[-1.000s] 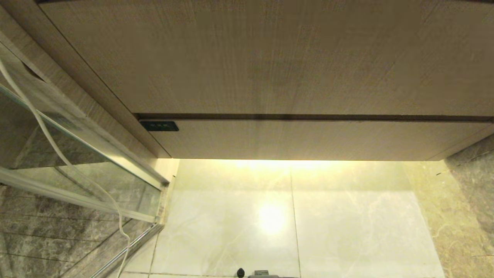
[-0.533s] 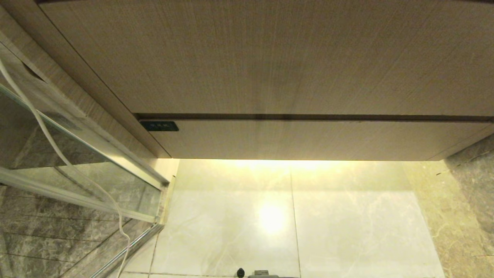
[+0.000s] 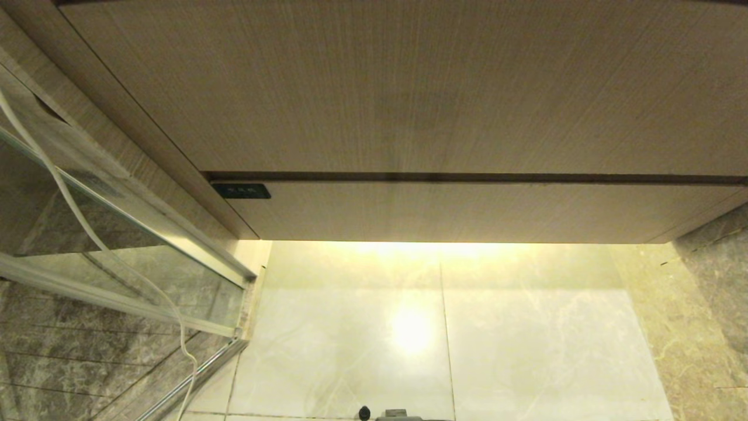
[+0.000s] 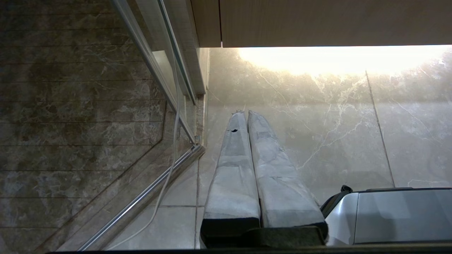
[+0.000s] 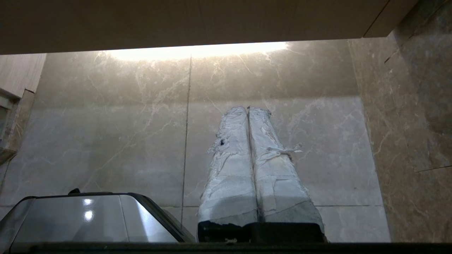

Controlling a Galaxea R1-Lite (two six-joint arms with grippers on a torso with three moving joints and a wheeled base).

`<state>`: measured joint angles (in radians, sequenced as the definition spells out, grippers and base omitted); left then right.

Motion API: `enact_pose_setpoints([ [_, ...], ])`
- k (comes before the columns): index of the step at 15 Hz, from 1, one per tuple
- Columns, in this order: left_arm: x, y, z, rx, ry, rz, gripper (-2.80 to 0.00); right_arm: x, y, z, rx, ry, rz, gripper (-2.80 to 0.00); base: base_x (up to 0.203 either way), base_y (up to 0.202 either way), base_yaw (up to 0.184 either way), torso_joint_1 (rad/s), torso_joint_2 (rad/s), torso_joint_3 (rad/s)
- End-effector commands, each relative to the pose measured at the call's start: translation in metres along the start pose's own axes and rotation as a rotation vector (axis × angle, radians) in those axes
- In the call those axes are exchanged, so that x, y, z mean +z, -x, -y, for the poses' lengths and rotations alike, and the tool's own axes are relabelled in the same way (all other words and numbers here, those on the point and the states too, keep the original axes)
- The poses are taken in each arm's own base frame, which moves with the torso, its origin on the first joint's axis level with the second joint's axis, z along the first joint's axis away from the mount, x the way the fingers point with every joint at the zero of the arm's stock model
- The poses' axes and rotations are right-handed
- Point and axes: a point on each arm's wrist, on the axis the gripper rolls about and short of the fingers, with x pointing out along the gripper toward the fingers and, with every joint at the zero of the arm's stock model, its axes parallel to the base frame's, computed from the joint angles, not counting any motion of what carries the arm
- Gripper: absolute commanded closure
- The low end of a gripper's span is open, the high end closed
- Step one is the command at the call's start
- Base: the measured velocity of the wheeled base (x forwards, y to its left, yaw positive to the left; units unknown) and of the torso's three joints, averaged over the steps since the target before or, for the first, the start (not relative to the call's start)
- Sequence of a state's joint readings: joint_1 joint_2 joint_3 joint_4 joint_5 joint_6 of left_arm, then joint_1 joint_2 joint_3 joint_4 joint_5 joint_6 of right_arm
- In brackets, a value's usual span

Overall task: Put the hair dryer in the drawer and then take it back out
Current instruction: Pull open the drawer

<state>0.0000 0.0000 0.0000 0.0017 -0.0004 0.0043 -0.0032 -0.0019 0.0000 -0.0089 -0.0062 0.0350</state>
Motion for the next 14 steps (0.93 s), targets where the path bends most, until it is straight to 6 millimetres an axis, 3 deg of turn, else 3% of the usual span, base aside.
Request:
enact_pose_setpoints([
  [1, 0.0, 0.0, 0.0, 0.0, 0.0, -0.001, 0.0, 0.0, 0.0, 0.0, 0.0, 0.0, 0.001, 0.0, 0.0, 0.0, 0.0, 0.0, 0.0, 0.0],
  [9, 0.0, 0.0, 0.0, 0.0, 0.0, 0.0, 0.0, 0.003, 0.001, 0.0, 0.004, 0.012, 0.011, 0.0, 0.0, 0.0, 0.0, 0.0, 0.0, 0.0],
  [12, 0.0, 0.0, 0.0, 0.0, 0.0, -0.001, 0.0, 0.043, 0.012, -0.002, 0.008, 0.009, 0.04, 0.0, 0.0, 0.0, 0.0, 0.0, 0.0, 0.0],
  [14, 0.0, 0.0, 0.0, 0.0, 0.0, 0.0, 0.0, 0.078, 0.01, -0.003, 0.006, 0.005, -0.077, 0.0, 0.0, 0.0, 0.0, 0.0, 0.0, 0.0],
])
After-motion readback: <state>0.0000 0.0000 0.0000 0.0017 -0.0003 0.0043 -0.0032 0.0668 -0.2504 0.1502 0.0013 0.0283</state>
